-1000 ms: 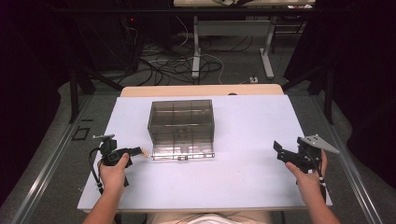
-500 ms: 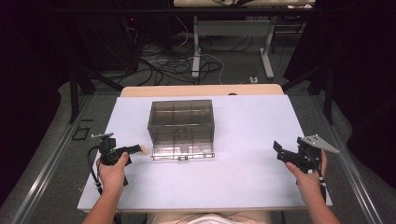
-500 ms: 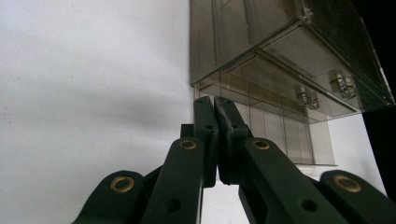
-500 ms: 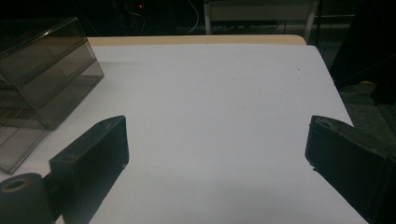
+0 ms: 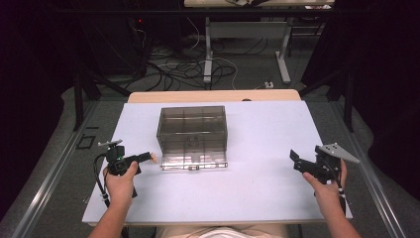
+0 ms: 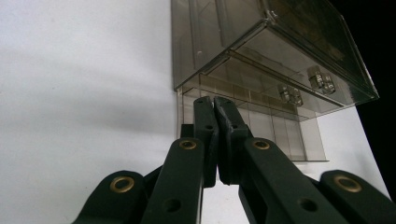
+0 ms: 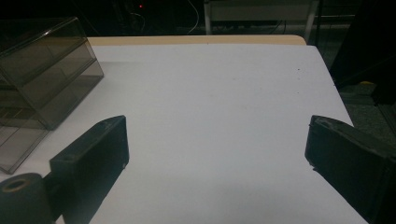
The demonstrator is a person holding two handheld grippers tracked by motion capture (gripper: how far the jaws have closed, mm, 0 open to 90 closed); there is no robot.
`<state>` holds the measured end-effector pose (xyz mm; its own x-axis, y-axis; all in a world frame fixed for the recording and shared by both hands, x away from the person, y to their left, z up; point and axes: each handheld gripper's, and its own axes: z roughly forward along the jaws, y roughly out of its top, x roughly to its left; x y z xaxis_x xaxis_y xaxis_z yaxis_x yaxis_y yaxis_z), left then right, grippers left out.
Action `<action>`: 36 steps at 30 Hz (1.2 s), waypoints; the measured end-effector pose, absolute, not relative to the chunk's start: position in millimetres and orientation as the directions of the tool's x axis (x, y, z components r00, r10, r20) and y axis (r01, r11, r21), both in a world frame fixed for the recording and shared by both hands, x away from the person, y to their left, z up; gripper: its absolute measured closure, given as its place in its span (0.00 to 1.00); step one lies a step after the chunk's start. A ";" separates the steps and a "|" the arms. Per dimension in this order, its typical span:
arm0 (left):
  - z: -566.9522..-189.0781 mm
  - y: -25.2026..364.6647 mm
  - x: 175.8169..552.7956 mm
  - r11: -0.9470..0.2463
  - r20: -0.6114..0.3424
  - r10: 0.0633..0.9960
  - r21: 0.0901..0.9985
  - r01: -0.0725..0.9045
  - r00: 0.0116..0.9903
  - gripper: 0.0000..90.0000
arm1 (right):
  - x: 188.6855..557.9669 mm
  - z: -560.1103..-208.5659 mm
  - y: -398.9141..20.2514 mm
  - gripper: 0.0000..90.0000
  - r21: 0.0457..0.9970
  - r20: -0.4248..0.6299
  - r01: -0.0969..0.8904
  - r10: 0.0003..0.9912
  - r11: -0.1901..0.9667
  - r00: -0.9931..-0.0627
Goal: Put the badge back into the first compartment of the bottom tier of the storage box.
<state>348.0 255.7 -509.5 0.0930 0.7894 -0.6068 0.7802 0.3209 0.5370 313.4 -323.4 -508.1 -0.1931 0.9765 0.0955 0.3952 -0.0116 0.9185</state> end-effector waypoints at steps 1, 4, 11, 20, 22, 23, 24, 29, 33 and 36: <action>-508.9 255.0 347.9 0.318 -0.603 0.793 0.537 0.781 0.092 0.98 | 313.4 -508.1 -323.6 0.07 0.918 0.095 0.396 0.976 -0.011 -0.193; -506.6 254.3 347.9 0.307 -0.602 0.791 0.542 0.782 0.107 0.98 | 313.2 -508.0 -324.0 0.07 0.919 0.095 0.394 0.976 -0.011 -0.195; -504.4 251.8 347.0 0.305 -0.603 0.788 0.558 0.772 0.124 0.98 | 312.8 -507.7 -324.7 0.07 0.918 0.091 0.396 0.977 -0.008 -0.193; -499.5 243.7 344.9 0.296 -0.610 0.778 0.566 0.770 0.149 0.98 | 312.9 -508.0 -322.8 0.07 0.916 0.093 0.401 0.977 -0.008 -0.192; -498.1 241.7 344.9 0.285 -0.608 0.778 0.568 0.772 0.160 0.98 | 313.5 -508.7 -321.7 0.07 0.921 0.092 0.389 0.977 -0.011 -0.190; -497.6 239.5 345.0 0.289 -0.610 0.777 0.566 0.772 0.156 0.98 | 313.7 -508.9 -321.5 0.07 0.922 0.093 0.388 0.977 -0.011 -0.192; -497.0 238.3 345.4 0.287 -0.613 0.773 0.567 0.772 0.163 0.98 | 313.6 -508.6 -321.4 0.07 0.919 0.096 0.395 0.975 -0.009 -0.202; -495.7 230.6 347.3 0.276 -0.607 0.774 0.578 0.768 0.178 0.98 | 313.0 -508.6 -321.5 0.07 0.914 0.085 0.406 0.976 0.003 -0.199; -495.5 224.1 349.0 0.264 -0.601 0.778 0.577 0.773 0.183 0.98 | 313.8 -509.4 -321.4 0.07 0.918 0.092 0.396 0.976 -0.007 -0.198; -496.1 220.2 350.6 0.258 -0.606 0.773 0.572 0.779 0.188 0.98 | 313.8 -509.5 -321.2 0.07 0.917 0.093 0.398 0.976 -0.007 -0.198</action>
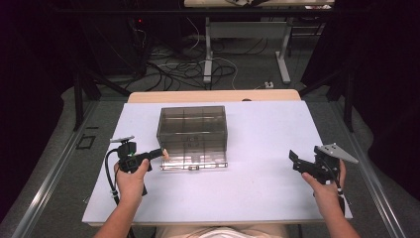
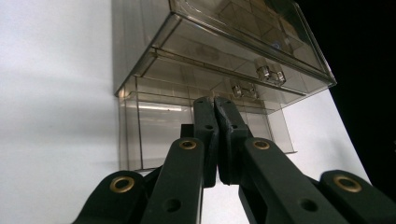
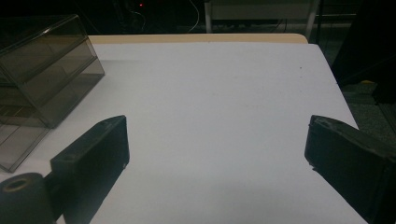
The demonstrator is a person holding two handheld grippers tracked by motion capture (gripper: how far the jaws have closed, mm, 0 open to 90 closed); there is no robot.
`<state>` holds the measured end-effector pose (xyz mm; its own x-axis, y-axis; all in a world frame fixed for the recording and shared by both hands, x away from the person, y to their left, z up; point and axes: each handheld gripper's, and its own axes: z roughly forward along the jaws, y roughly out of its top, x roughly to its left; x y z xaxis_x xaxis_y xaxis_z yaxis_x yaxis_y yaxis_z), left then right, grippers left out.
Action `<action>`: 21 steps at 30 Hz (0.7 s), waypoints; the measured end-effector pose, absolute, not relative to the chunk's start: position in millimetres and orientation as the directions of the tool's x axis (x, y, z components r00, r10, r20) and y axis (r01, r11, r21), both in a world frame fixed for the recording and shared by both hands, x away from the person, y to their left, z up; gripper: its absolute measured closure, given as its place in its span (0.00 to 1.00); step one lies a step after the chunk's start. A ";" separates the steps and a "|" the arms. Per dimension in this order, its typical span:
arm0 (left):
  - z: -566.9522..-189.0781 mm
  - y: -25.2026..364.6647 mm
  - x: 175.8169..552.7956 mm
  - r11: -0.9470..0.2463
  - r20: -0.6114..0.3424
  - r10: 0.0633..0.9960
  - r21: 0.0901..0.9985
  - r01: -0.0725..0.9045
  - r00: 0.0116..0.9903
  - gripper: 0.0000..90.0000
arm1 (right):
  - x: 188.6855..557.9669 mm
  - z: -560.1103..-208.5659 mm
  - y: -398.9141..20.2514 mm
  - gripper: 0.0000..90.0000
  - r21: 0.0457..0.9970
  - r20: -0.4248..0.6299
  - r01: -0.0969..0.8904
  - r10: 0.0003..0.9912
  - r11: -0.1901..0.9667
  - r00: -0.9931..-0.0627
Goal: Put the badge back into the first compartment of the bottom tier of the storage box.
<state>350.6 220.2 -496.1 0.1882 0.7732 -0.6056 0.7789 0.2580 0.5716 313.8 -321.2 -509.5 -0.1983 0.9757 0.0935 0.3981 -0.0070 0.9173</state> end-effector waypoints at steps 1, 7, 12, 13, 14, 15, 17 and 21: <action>-496.9 218.2 351.4 0.261 -0.604 0.774 0.577 0.774 0.189 0.98 | 313.7 -509.6 -321.1 0.07 0.917 0.093 0.400 0.976 -0.007 -0.198; -498.8 212.3 353.7 0.258 -0.603 0.777 0.569 0.781 0.183 0.98 | 313.6 -509.8 -320.6 0.07 0.916 0.097 0.402 0.976 -0.010 -0.197; -501.6 210.3 356.1 0.251 -0.597 0.781 0.572 0.781 0.186 0.98 | 313.5 -510.0 -320.8 0.07 0.915 0.098 0.402 0.975 -0.011 -0.197; -502.2 209.4 356.5 0.255 -0.598 0.781 0.567 0.783 0.178 0.98 | 313.9 -510.4 -320.4 0.07 0.918 0.099 0.396 0.976 -0.014 -0.194; -502.5 209.9 357.0 0.245 -0.597 0.781 0.561 0.791 0.182 0.98 | 314.0 -510.4 -320.3 0.07 0.918 0.098 0.395 0.976 -0.014 -0.194; -504.4 208.8 357.6 0.248 -0.594 0.784 0.568 0.784 0.182 0.98 | 314.0 -510.4 -320.1 0.07 0.918 0.099 0.396 0.976 -0.014 -0.194; -506.1 207.7 358.3 0.247 -0.590 0.788 0.563 0.789 0.175 0.98 | 313.7 -510.6 -319.4 0.07 0.918 0.105 0.397 0.976 -0.021 -0.192; -509.1 207.0 359.4 0.245 -0.591 0.789 0.555 0.795 0.169 0.98 | 314.0 -510.6 -320.0 0.07 0.919 0.098 0.395 0.976 -0.014 -0.194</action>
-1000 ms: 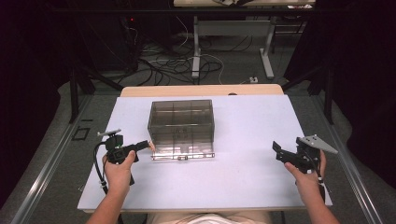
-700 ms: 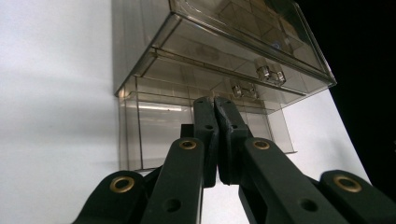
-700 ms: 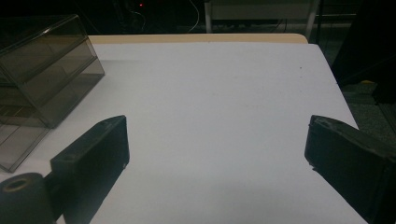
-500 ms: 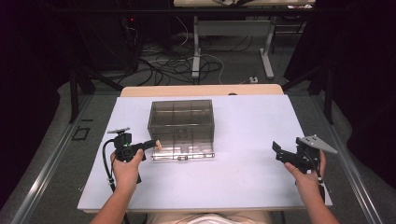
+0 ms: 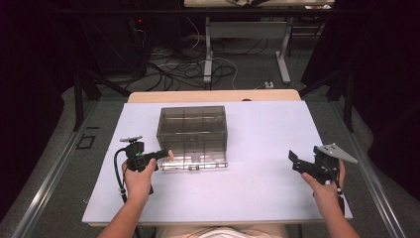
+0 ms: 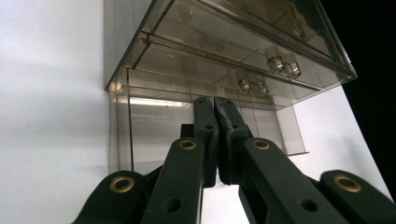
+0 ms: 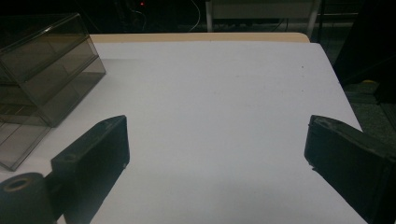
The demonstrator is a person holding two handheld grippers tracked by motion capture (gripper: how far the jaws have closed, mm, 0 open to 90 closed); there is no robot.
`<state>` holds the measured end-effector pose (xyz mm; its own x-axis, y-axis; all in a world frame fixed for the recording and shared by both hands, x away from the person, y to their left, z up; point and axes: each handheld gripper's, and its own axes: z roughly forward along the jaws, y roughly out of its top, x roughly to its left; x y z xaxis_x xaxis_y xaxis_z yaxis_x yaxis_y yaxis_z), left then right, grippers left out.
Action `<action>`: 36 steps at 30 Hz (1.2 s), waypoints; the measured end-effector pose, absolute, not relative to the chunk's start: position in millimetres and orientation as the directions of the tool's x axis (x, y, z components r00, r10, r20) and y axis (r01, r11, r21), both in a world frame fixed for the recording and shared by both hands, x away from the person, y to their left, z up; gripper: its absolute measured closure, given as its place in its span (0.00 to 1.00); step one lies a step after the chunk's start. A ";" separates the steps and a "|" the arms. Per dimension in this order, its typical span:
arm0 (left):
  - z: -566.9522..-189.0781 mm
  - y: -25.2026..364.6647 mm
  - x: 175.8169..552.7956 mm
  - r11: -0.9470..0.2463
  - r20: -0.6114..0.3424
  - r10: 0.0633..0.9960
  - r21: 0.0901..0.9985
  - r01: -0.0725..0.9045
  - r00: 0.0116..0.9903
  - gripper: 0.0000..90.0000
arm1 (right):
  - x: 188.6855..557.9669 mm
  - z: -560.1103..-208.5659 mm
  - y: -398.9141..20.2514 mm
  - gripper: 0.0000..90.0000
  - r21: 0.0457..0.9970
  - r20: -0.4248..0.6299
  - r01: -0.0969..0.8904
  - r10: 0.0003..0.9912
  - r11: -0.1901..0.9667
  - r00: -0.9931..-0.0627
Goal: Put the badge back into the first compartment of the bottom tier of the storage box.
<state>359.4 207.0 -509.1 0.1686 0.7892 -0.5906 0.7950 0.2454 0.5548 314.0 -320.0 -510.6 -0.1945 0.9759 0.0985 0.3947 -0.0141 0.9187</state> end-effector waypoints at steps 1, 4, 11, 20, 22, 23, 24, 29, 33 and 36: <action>-510.3 206.4 359.7 0.251 -0.591 0.789 0.558 0.791 0.167 0.98 | 314.0 -510.5 -320.1 0.07 0.918 0.099 0.396 0.976 -0.014 -0.195; -513.0 205.6 360.2 0.248 -0.589 0.791 0.553 0.795 0.164 0.98 | 313.7 -510.1 -320.8 0.07 0.915 0.096 0.402 0.975 -0.007 -0.200; -517.1 202.9 361.0 0.235 -0.580 0.798 0.552 0.800 0.166 0.98 | 313.3 -509.7 -320.4 0.07 0.913 0.092 0.407 0.975 -0.002 -0.202; -522.4 199.9 362.2 0.232 -0.573 0.803 0.552 0.801 0.163 0.98 | 313.3 -509.6 -320.1 0.07 0.912 0.094 0.410 0.976 -0.005 -0.198; -523.7 199.9 362.6 0.230 -0.574 0.803 0.548 0.804 0.161 0.98 | 313.3 -509.6 -320.2 0.07 0.913 0.094 0.409 0.976 -0.005 -0.199; -523.8 201.6 362.5 0.211 -0.567 0.806 0.545 0.812 0.170 0.98 | 313.4 -509.6 -320.4 0.07 0.913 0.092 0.408 0.975 -0.002 -0.200; -524.5 200.2 362.5 0.225 -0.572 0.805 0.540 0.811 0.157 0.98 | 313.4 -509.6 -320.5 0.07 0.914 0.090 0.407 0.975 0.000 -0.201; -527.8 198.3 363.3 0.209 -0.559 0.812 0.545 0.812 0.166 0.98 | 313.7 -509.6 -320.5 0.07 0.914 0.089 0.406 0.974 0.003 -0.207; -529.1 196.8 363.8 0.211 -0.560 0.813 0.540 0.815 0.160 0.98 | 313.9 -509.7 -320.3 0.07 0.916 0.088 0.402 0.975 0.002 -0.206; -529.8 196.1 363.9 0.210 -0.560 0.812 0.544 0.812 0.165 0.98 | 313.8 -509.7 -320.8 0.07 0.915 0.085 0.403 0.974 0.007 -0.210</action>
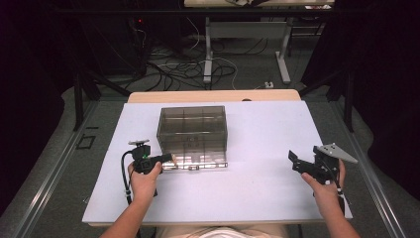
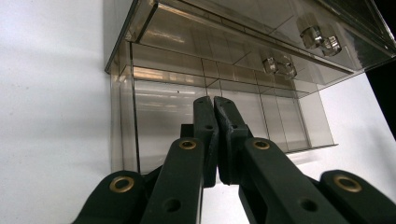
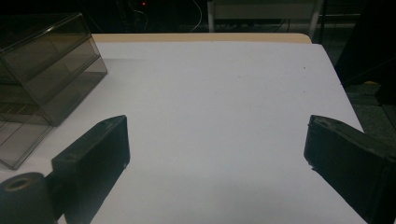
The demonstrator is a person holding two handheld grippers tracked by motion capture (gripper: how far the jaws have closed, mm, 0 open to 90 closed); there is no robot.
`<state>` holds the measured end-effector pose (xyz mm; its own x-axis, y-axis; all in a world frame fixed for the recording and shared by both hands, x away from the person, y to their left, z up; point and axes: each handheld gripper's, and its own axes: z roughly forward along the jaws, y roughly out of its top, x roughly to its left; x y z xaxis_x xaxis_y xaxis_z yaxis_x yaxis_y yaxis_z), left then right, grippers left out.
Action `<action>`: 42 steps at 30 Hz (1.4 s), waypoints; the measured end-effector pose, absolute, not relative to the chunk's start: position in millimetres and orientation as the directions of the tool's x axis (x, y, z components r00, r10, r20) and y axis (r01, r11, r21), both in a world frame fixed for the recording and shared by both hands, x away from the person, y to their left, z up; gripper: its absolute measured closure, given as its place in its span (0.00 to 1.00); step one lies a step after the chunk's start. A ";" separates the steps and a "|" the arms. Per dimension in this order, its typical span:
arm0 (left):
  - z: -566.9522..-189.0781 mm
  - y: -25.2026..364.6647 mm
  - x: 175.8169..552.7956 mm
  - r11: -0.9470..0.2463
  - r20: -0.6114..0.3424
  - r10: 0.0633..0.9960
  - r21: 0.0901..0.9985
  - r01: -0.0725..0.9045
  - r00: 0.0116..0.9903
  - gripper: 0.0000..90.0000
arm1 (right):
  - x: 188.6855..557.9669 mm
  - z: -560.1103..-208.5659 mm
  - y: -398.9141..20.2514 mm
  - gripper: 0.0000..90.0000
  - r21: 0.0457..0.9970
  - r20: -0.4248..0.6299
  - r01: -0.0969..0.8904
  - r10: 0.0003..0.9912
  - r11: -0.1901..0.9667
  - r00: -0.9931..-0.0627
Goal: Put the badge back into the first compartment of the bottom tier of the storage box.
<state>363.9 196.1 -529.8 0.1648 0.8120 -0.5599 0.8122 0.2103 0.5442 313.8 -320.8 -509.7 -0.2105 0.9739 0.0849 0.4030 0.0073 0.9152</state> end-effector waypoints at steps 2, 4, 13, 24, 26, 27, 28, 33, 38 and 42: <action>-530.0 195.7 363.9 0.211 -0.559 0.813 0.542 0.813 0.161 0.98 | 313.8 -509.7 -320.9 0.07 0.915 0.086 0.403 0.974 0.007 -0.211; -530.8 197.4 364.4 0.199 -0.555 0.815 0.537 0.820 0.166 0.98 | 313.7 -509.5 -320.5 0.07 0.914 0.090 0.405 0.974 0.003 -0.210; -532.3 197.5 364.2 0.218 -0.554 0.819 0.543 0.811 0.151 0.87 | 313.7 -509.5 -320.5 0.07 0.914 0.090 0.406 0.973 0.004 -0.211; -528.7 199.0 362.3 0.216 -0.541 0.827 0.558 0.801 0.154 0.77 | 313.3 -509.4 -320.7 0.08 0.914 0.092 0.406 0.973 0.001 -0.210; -528.1 199.1 361.7 0.218 -0.541 0.826 0.562 0.798 0.156 0.74 | 313.7 -509.5 -320.9 0.07 0.915 0.086 0.403 0.973 0.008 -0.215; -527.4 200.4 361.4 0.203 -0.536 0.828 0.561 0.802 0.166 0.73 | 313.7 -509.5 -321.0 0.08 0.915 0.086 0.403 0.973 0.008 -0.215; -527.5 199.7 361.2 0.215 -0.538 0.828 0.567 0.795 0.159 0.72 | 313.7 -509.5 -321.0 0.08 0.915 0.086 0.403 0.973 0.008 -0.215; -526.0 201.0 360.0 0.230 -0.543 0.826 0.569 0.789 0.151 0.67 | 313.5 -509.4 -320.8 0.08 0.915 0.089 0.404 0.973 0.004 -0.212; -523.2 202.9 358.5 0.246 -0.550 0.824 0.565 0.788 0.136 0.62 | 313.6 -509.5 -321.2 0.08 0.917 0.085 0.399 0.973 0.009 -0.216; -521.7 205.1 357.4 0.237 -0.541 0.829 0.574 0.784 0.145 0.58 | 313.6 -509.5 -321.2 0.07 0.916 0.084 0.401 0.973 0.010 -0.215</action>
